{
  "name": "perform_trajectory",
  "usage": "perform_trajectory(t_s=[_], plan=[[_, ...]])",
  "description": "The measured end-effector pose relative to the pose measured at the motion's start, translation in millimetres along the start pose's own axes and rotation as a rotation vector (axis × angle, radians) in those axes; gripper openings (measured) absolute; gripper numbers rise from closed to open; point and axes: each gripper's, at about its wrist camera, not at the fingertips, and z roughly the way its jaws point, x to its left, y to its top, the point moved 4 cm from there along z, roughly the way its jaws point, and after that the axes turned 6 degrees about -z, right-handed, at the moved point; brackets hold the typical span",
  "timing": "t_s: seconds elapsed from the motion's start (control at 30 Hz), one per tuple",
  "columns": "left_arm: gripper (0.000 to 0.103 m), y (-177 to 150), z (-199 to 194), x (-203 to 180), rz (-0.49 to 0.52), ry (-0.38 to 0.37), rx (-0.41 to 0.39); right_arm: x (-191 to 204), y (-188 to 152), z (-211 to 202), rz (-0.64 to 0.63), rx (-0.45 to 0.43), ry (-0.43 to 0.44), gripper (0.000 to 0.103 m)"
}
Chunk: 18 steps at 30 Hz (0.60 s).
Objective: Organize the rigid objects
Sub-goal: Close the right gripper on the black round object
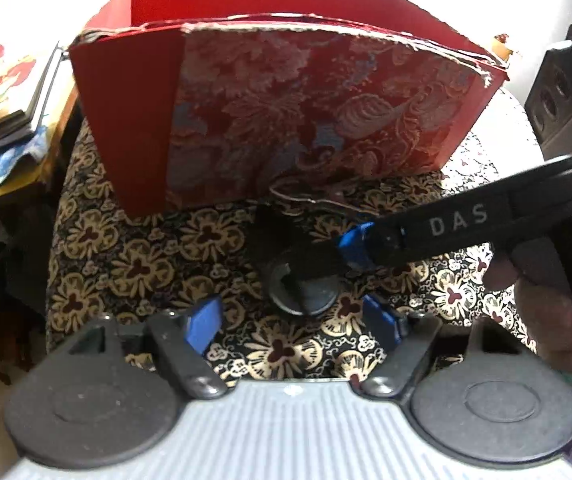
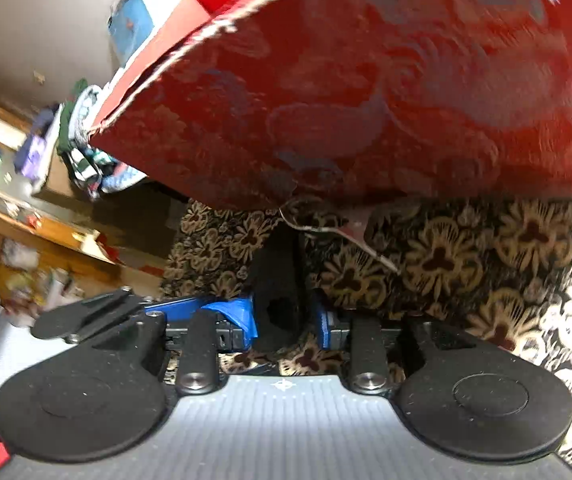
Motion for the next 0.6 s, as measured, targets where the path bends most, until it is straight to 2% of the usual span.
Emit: perform_trajectory(t_s=[0.07,0.17,0.37,0.5,0.6], plan=[[0.080,1,2,-2,0.013,-0.003,-0.001,-2,-1,0,0.037,0.002,0.034,0.015],[0.080,3,6,-4,0.024,-0.003,0.003,-7,-1,-4,0.047,-0.030,-0.001,0.014],[0.079,9,18,-4,0.013,0.024,-0.005,-4,8,2,0.045,-0.047,0.013,0.014],[0.056,12,21,-7,0.008,0.048,-0.031,-2,6,7,0.046,-0.049,0.053,0.014],[0.047,13,21,-8,0.004,0.056,-0.040,-4,5,9,0.077,-0.054,0.071,0.013]])
